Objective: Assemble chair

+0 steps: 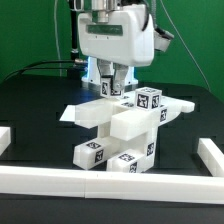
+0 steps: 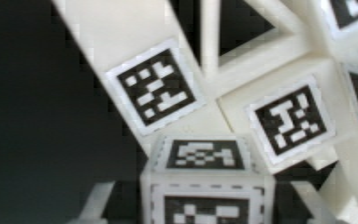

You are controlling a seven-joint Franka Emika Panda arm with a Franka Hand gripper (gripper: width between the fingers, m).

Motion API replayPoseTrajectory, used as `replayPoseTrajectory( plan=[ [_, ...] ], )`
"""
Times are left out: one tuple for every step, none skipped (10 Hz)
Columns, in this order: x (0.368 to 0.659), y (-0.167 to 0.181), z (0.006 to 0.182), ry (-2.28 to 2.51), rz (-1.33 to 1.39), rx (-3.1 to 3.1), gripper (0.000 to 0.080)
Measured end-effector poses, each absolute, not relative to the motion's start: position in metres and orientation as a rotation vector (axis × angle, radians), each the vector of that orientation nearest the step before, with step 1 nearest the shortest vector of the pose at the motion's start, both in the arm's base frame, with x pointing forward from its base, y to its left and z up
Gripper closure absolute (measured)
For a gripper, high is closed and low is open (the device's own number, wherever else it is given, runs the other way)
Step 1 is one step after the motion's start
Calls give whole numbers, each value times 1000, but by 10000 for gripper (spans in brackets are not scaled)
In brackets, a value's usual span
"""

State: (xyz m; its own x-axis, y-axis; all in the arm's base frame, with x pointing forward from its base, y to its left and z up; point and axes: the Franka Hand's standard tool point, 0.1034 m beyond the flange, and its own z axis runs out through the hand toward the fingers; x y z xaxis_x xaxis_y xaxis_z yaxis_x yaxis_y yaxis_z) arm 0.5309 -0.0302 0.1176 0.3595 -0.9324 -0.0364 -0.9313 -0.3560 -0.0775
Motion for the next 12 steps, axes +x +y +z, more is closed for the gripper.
replayPoseTrajectory(
  plan=[
    [531, -29, 117, 1851, -8, -2417, 515],
    [531, -28, 117, 1882, -5, -2392, 515],
    [531, -28, 117, 1841, -8, -2423, 408],
    [531, -28, 117, 1808, -10, -2448, 271],
    [531, -28, 117, 1779, -7, -2471, 271],
    [530, -27, 118, 1592, 13, -2597, 175],
    [532, -29, 120, 1343, 7, -2731, 157],
    [531, -31, 119, 1128, -4, -2829, 157],
    [529, -30, 118, 947, -9, -2899, 151],
    [527, -32, 117, 815, -13, -2941, 151],
    [527, -36, 116, 771, -63, -2954, 151],
    [525, -36, 115, 693, -62, -2977, 151]
  ],
)
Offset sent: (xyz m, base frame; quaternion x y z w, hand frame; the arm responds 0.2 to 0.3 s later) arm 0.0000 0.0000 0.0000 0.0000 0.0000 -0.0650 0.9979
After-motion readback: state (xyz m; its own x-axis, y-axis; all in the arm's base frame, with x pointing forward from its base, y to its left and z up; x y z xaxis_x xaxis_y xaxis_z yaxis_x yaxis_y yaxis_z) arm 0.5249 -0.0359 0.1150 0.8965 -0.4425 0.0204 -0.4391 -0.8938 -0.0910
